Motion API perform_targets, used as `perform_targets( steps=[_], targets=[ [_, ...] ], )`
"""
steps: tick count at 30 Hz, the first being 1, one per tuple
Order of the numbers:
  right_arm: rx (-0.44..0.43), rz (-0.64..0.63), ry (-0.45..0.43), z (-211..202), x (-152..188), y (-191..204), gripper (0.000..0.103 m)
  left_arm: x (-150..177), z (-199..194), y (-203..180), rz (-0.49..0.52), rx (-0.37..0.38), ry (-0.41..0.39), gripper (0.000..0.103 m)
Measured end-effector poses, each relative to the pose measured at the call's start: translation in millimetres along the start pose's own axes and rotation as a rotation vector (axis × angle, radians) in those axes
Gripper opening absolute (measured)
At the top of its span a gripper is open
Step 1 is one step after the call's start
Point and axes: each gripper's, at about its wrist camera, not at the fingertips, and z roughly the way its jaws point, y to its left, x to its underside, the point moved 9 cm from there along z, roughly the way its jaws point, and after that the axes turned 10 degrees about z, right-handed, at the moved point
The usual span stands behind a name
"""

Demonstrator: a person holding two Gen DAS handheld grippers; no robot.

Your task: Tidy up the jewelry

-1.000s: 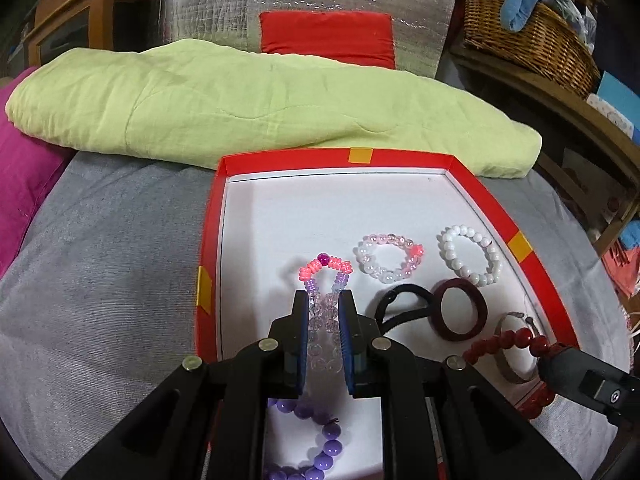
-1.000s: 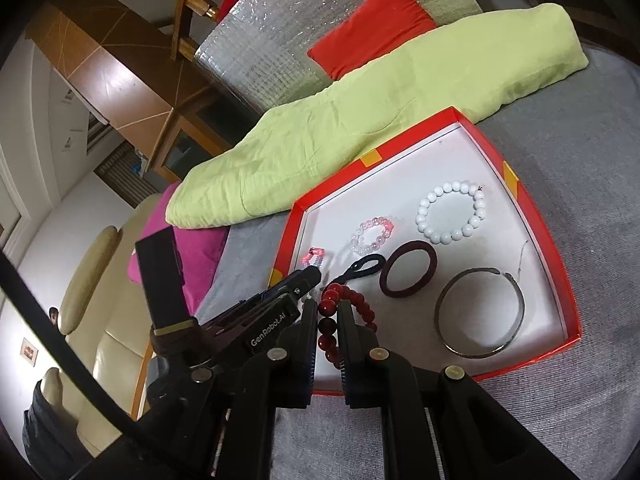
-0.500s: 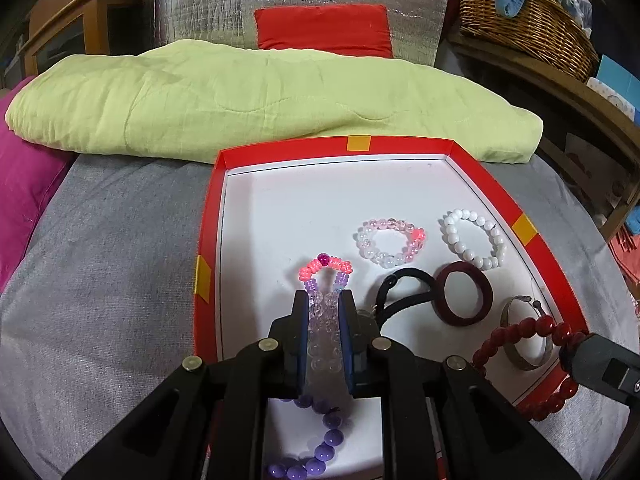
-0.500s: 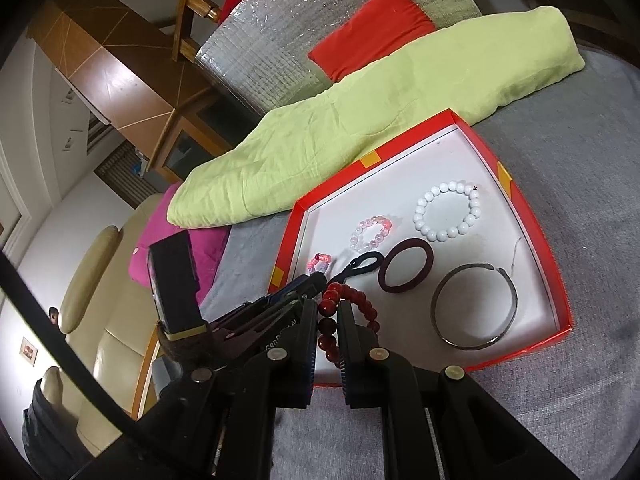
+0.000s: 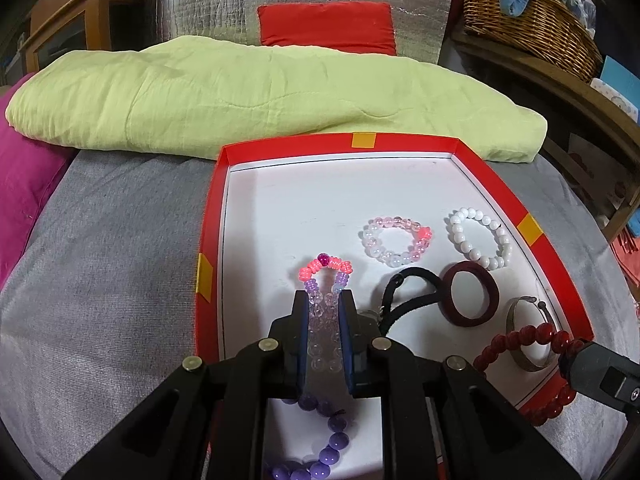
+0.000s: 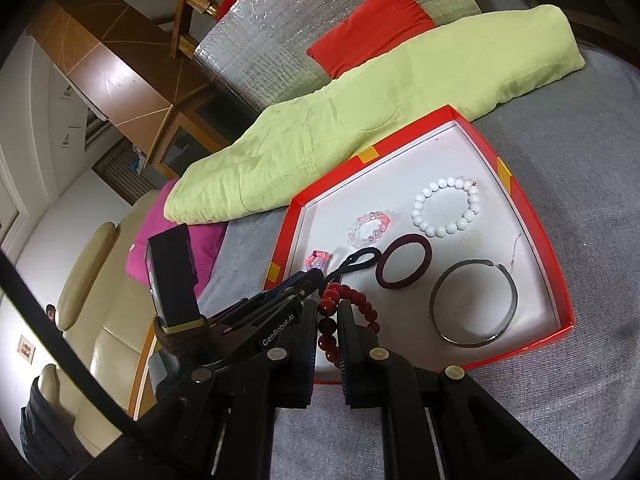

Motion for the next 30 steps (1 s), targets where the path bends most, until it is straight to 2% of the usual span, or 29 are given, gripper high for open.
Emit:
perform_targets(
  steps=[12,24,28,29,30],
  targets=[
    [-0.014,-0.006,0.024,7,4,4,0.01,1,5,3,-0.008,-0.008,0.011,0.015],
    [0.036,-0.007,0.051,23,12,-6,0.011,-1,-3,5,-0.007,-0.024,0.006,0.016],
    [0.069,0.0,0.05,25,11,-12,0.014,-2,-8,7,-0.01,-0.031,0.003,0.021],
    [0.075,0.004,0.054,26,11,-13,0.016,-3,-10,8,-0.01,-0.033,-0.002,0.025],
    [0.077,0.009,0.055,25,10,-13,0.022,-3,-13,8,-0.008,-0.035,-0.007,0.027]
  ],
)
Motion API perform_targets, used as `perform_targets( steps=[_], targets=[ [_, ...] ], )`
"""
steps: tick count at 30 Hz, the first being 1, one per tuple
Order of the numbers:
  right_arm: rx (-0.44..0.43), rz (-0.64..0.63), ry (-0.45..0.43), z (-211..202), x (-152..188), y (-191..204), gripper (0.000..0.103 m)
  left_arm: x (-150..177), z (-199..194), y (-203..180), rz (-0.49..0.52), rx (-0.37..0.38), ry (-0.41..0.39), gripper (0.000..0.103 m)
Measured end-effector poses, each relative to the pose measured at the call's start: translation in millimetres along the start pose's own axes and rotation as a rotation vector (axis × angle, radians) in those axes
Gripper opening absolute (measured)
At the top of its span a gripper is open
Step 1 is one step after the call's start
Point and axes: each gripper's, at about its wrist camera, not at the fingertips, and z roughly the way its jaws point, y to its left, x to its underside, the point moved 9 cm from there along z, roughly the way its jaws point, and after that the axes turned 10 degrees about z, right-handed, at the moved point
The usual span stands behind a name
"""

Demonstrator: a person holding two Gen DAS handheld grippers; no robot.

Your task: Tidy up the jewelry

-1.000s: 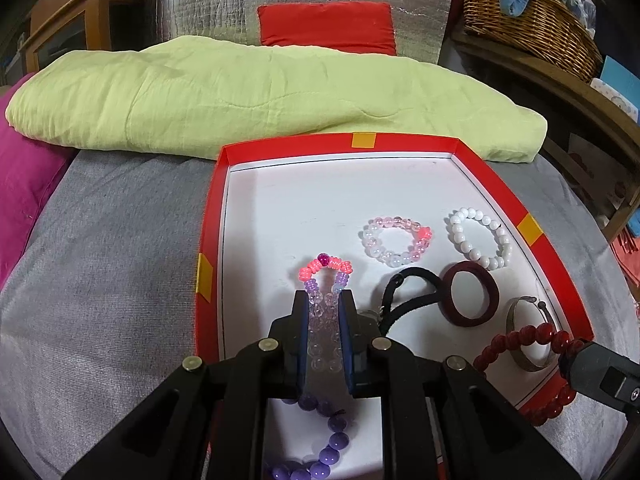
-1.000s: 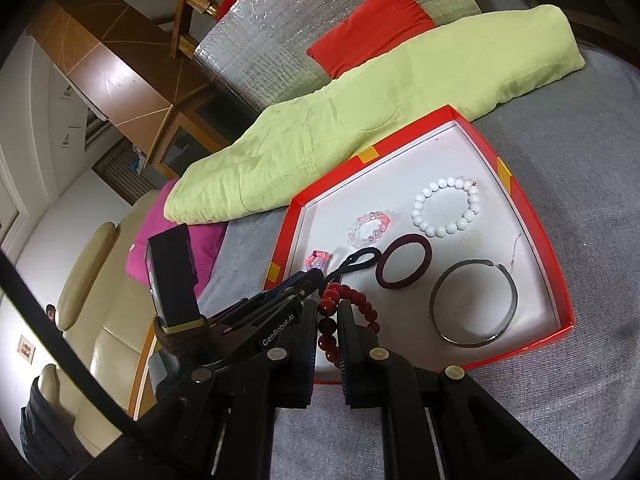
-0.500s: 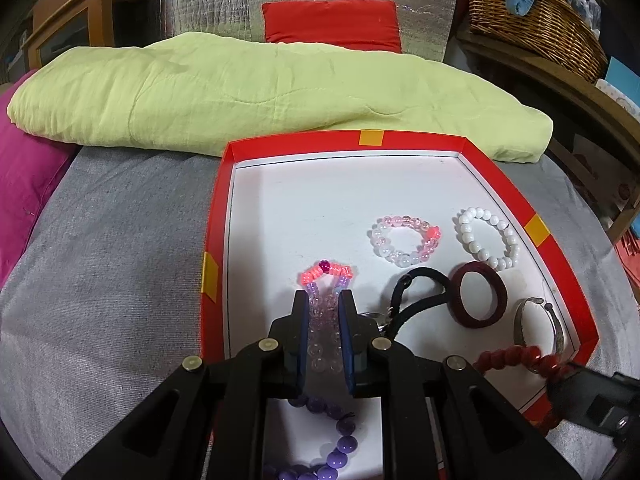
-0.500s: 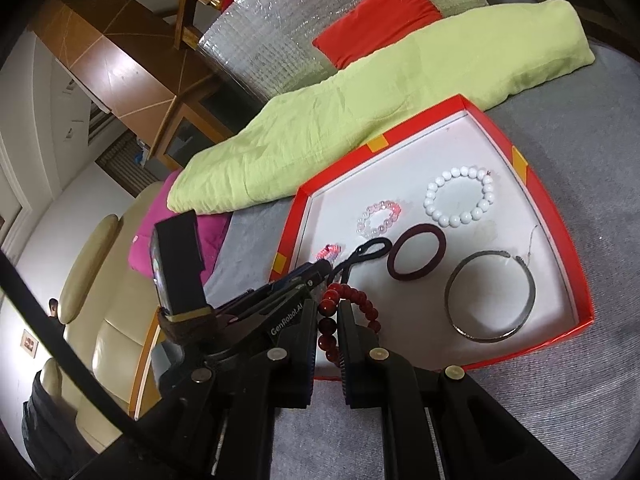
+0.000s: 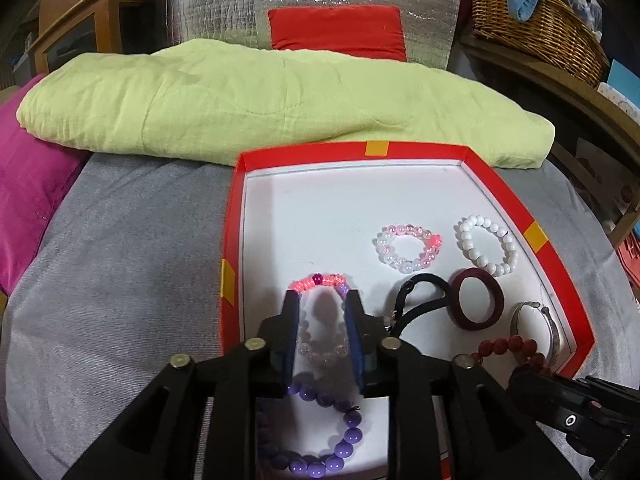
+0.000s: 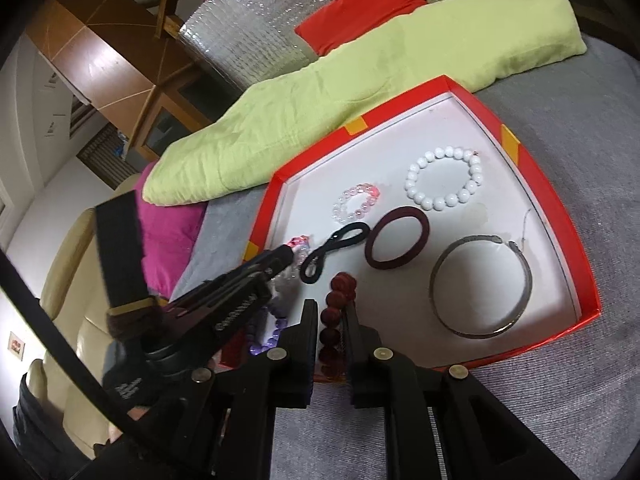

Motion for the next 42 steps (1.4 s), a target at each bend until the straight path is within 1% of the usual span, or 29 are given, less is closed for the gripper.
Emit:
perform_targets(
  steps=[1,3,4,7,10,12,15,18,22,24,26,30,31,33,36,38,39,42],
  targets=[
    [0.002,0.004,-0.003,-1,-1,-1,0.027,-1,-3,0,0.004,-0.006,-0.007,0.029],
    [0.0,0.015,-0.023,-7,-4,-1,0.05,-2,-8,2,0.008,-0.016,-0.017,0.035],
    [-0.003,0.015,-0.036,-11,-6,-1,0.051,-3,-11,3,0.01,-0.023,-0.024,0.035],
    [-0.008,0.005,-0.075,-22,-12,0,0.051,-3,-20,8,0.01,-0.042,-0.035,0.038],
    [-0.008,0.006,-0.103,-34,-16,0,0.051,-3,-31,11,0.017,-0.065,-0.047,0.045],
    [-0.001,0.004,-0.124,-40,-20,-1,0.051,-3,-37,13,0.027,-0.091,-0.055,0.055],
    [0.01,0.004,-0.155,-50,-27,-4,0.051,-3,-46,18,0.034,-0.126,-0.062,0.063],
    [0.021,0.02,-0.184,-61,-33,-10,0.051,0,-53,25,0.028,-0.151,-0.057,0.065],
    [0.033,0.034,-0.213,-76,-37,-18,0.051,7,-64,33,0.013,-0.175,-0.041,0.066],
    [0.053,0.027,-0.233,-85,-39,-22,0.051,10,-70,36,0.003,-0.186,-0.038,0.067],
    [0.081,0.015,-0.261,-94,-40,-26,0.054,16,-80,37,-0.017,-0.191,-0.038,0.069],
    [0.096,0.036,-0.29,-112,-41,-38,0.056,28,-99,35,-0.064,-0.179,-0.031,0.07],
    [0.1,0.042,-0.295,-116,-40,-41,0.057,33,-104,34,-0.075,-0.174,-0.032,0.072],
    [0.112,0.051,-0.305,-126,-37,-48,0.057,45,-117,32,-0.104,-0.166,-0.04,0.083],
    [0.144,0.042,-0.329,-146,-33,-57,0.057,63,-133,28,-0.139,-0.154,-0.046,0.084],
    [0.175,0.017,-0.36,-165,-30,-62,0.058,75,-145,30,-0.152,-0.184,-0.048,0.085],
    [0.185,0.013,-0.367,-170,-30,-64,0.06,81,-151,31,-0.165,-0.202,-0.049,0.087],
    [0.207,0.015,-0.372,-188,-26,-76,0.063,96,-162,35,-0.189,-0.21,-0.046,0.088]
  ],
)
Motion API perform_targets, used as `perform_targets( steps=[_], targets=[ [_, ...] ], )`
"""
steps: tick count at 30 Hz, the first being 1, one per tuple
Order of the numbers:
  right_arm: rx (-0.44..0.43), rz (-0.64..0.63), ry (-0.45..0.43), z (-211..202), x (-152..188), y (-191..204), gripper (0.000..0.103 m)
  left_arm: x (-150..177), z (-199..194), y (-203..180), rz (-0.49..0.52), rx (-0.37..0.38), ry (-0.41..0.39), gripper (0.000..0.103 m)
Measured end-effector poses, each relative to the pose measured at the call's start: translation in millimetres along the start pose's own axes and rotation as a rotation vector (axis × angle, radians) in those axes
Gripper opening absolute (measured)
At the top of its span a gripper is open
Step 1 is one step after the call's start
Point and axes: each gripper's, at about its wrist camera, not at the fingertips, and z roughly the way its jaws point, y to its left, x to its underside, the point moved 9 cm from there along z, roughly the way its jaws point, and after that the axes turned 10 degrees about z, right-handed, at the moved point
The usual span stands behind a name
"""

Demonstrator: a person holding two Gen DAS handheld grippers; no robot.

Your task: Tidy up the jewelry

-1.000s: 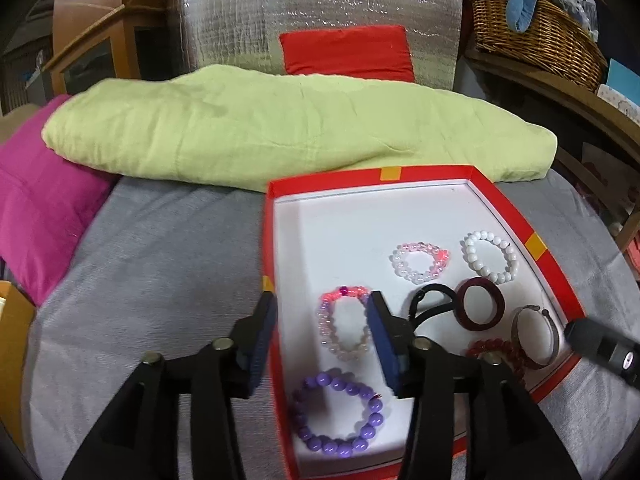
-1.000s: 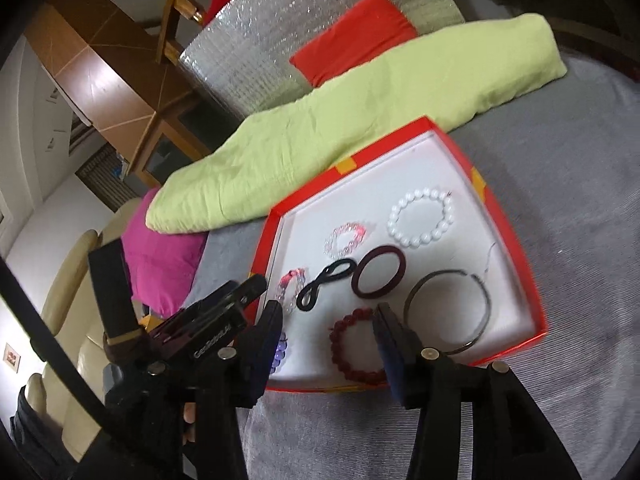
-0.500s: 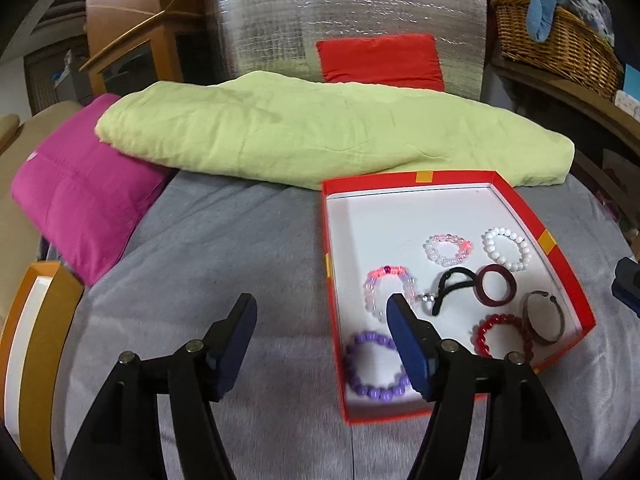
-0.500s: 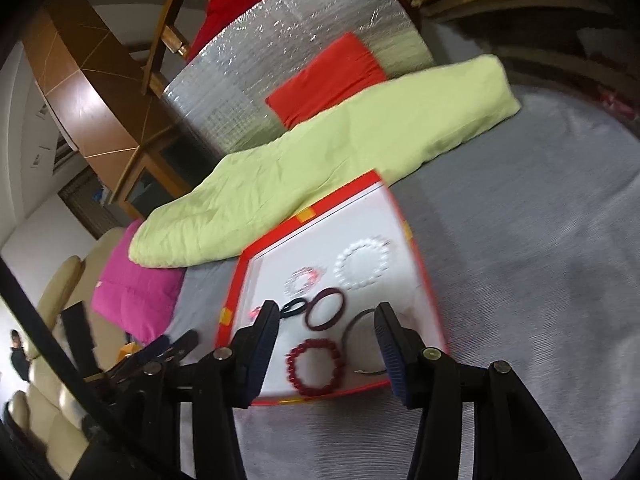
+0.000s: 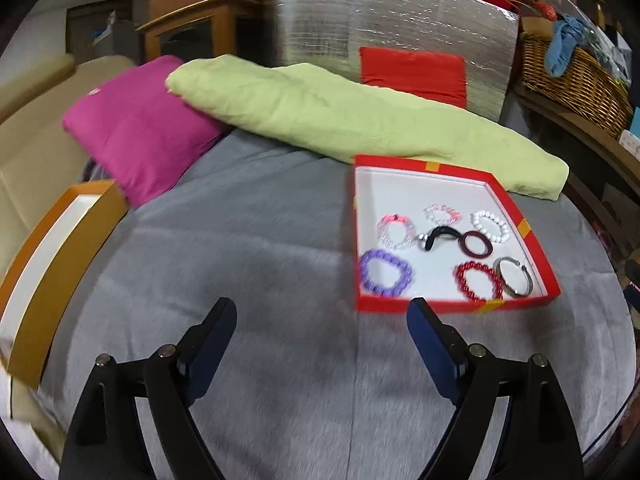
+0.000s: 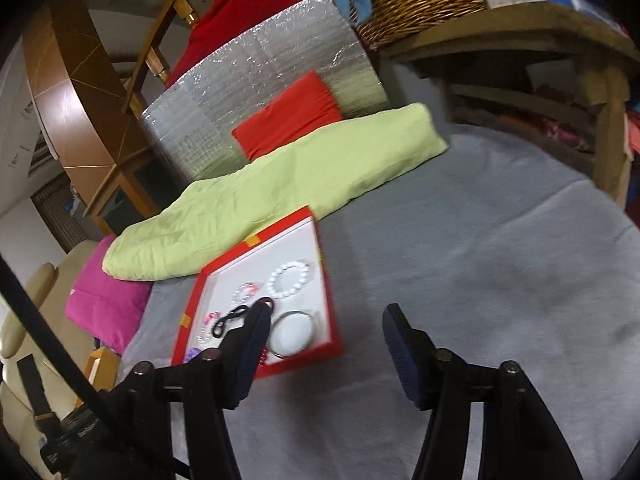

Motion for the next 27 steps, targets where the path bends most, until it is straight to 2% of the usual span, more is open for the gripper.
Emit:
perform_targets(
  steps=[4,8,9,12,15,19,22,25,27],
  targets=[
    [0.027,0.007,0.002,-14,-2,-21,0.063,9,0,12,0.011,-0.001,0.002,0.088],
    [0.037,0.023,0.022,-9,2,-28,0.063,8,6,40,-0.022,-0.137,-0.046,0.088],
    [0.04,0.017,0.032,-6,5,-27,0.063,7,8,44,-0.019,-0.167,-0.042,0.088],
    [0.043,-0.012,0.069,8,14,-19,0.063,3,16,51,-0.022,-0.182,-0.006,0.088],
    [0.035,-0.034,0.078,16,19,-10,0.063,-3,21,54,-0.027,-0.214,-0.002,0.088],
    [0.008,-0.076,0.082,22,25,7,0.064,-15,23,47,0.046,-0.25,-0.03,0.088],
    [0.013,-0.143,0.06,23,27,20,0.064,-18,25,40,0.084,-0.243,-0.027,0.088],
    [0.017,-0.224,0.033,18,33,32,0.064,-17,23,30,0.091,-0.188,-0.019,0.088],
    [0.013,-0.282,0.02,14,38,42,0.068,-15,21,24,0.087,-0.164,-0.022,0.088]
  ],
)
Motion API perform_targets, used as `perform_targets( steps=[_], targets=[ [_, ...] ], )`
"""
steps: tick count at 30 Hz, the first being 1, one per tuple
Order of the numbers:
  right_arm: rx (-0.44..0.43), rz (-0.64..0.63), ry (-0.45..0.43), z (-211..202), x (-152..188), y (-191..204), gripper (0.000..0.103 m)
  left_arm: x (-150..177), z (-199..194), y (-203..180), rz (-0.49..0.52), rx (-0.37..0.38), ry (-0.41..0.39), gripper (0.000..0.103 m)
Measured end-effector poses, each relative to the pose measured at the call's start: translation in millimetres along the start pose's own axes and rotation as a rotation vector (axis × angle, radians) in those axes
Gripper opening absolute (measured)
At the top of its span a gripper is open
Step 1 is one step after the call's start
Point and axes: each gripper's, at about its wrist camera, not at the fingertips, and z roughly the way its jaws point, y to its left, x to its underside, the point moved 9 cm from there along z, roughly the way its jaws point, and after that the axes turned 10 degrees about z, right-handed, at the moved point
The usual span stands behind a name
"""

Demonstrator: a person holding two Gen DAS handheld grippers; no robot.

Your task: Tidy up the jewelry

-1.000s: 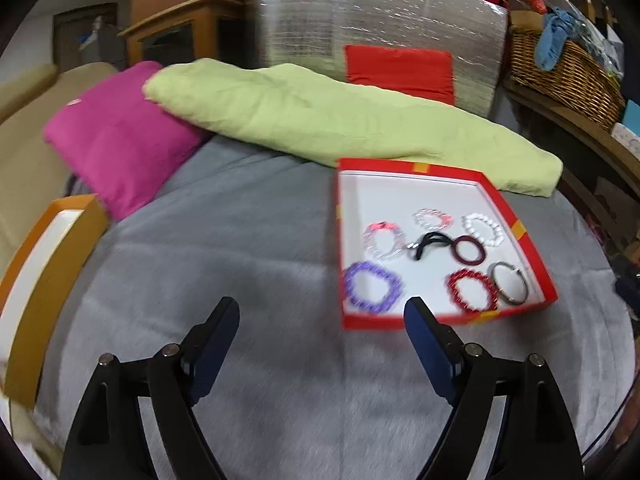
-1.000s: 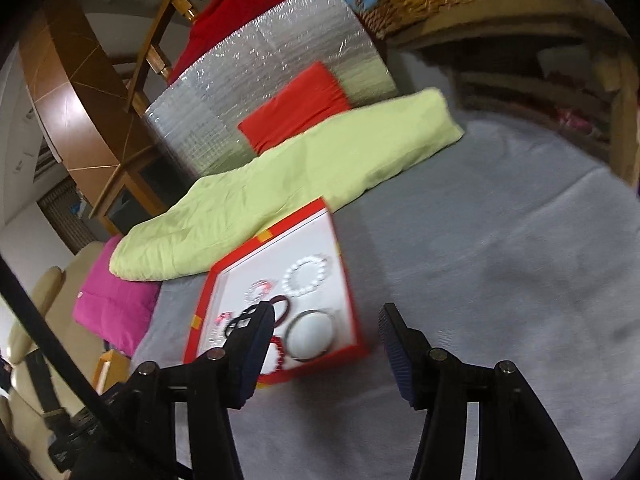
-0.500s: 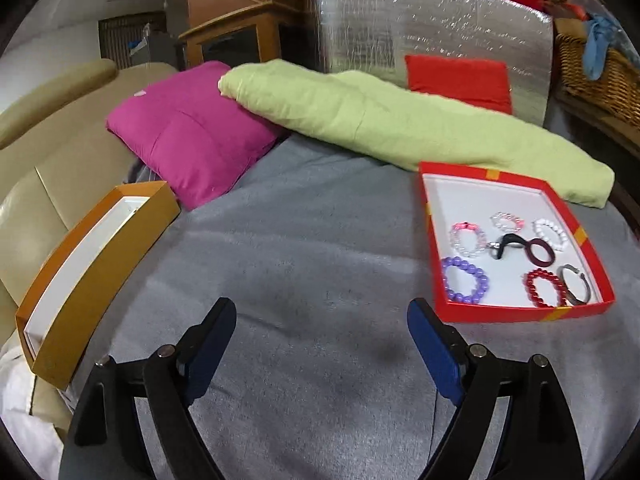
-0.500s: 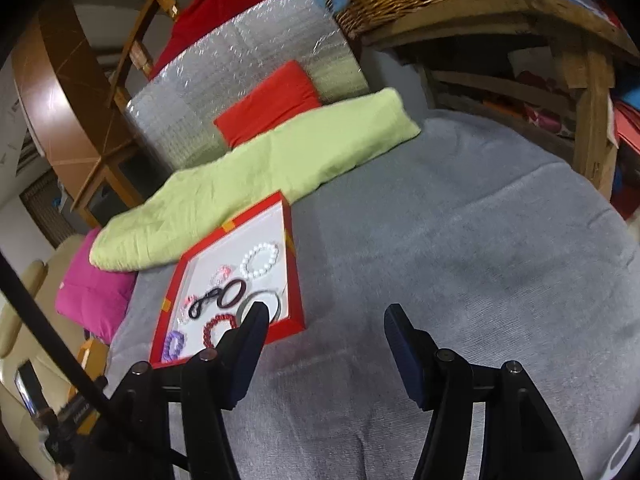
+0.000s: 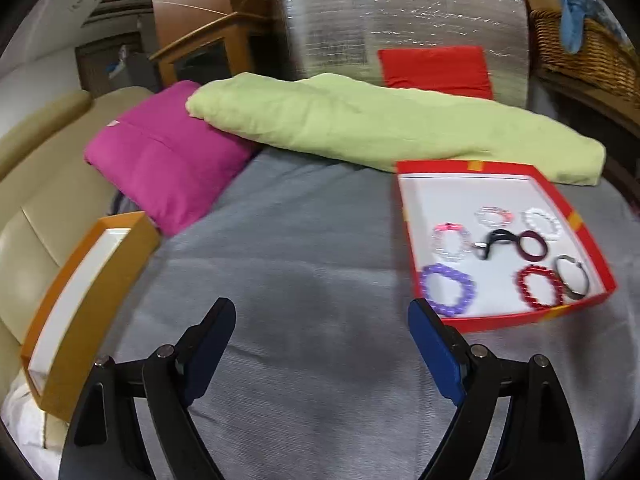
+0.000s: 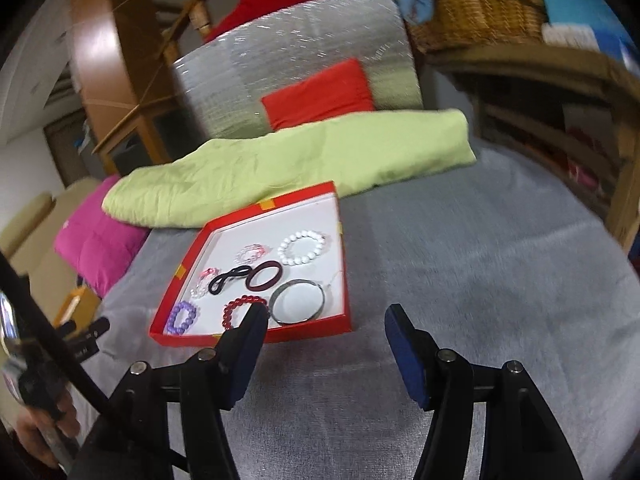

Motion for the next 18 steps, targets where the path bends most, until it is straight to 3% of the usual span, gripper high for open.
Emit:
perform_targets(
  steps=[5,18],
  targets=[
    [-0.024,-0.061,-0.003,-5,9,22,0.069,-1,-9,-7,0.03,-0.039,-0.015,0.088],
    [-0.049,-0.113,0.022,-22,37,50,0.071,11,-31,-12,0.032,-0.024,-0.014,0.088]
  ],
)
